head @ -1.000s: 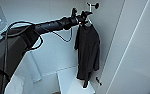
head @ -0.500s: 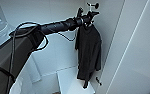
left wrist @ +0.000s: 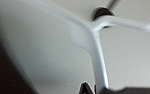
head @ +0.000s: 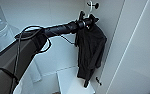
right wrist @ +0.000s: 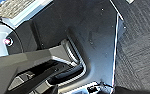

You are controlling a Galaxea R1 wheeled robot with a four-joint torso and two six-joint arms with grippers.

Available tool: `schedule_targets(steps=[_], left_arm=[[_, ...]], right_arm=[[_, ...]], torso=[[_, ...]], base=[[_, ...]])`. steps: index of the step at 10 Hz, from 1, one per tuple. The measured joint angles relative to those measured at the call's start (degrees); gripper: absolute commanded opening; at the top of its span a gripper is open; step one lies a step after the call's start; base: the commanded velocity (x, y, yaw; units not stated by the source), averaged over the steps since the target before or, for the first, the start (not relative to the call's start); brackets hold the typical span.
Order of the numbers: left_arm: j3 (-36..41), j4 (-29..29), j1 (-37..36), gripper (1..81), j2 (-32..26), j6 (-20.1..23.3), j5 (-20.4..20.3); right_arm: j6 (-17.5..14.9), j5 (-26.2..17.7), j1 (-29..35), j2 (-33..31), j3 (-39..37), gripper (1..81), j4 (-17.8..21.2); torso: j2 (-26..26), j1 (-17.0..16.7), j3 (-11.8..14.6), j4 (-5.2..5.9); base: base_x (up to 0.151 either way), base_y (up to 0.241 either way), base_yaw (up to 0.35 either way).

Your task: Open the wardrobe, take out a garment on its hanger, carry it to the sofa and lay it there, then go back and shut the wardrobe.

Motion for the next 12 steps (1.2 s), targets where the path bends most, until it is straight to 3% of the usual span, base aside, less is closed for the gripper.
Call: schedule_targets(steps=[7, 12], left_arm=[[0.55, 0.55, -1.24, 1.0, -1.57, 0.06, -2.17], [5.19, 1.00, -3.54, 1.0, -7.28, 0.24, -1.99]], right_arm=[[0.00, -0.06, -0.02, 0.13, 0.00, 81.1, 0.00], [0.00, 0.13, -0.20, 0.13, 0.02, 81.1, 0.00]], torso=[[0.02, 0.00, 0.00, 0.00], [0.02, 0.00, 0.00, 0.09]], base=[[0.000, 0.000, 0.000], [0.000, 0.000, 0.000]])
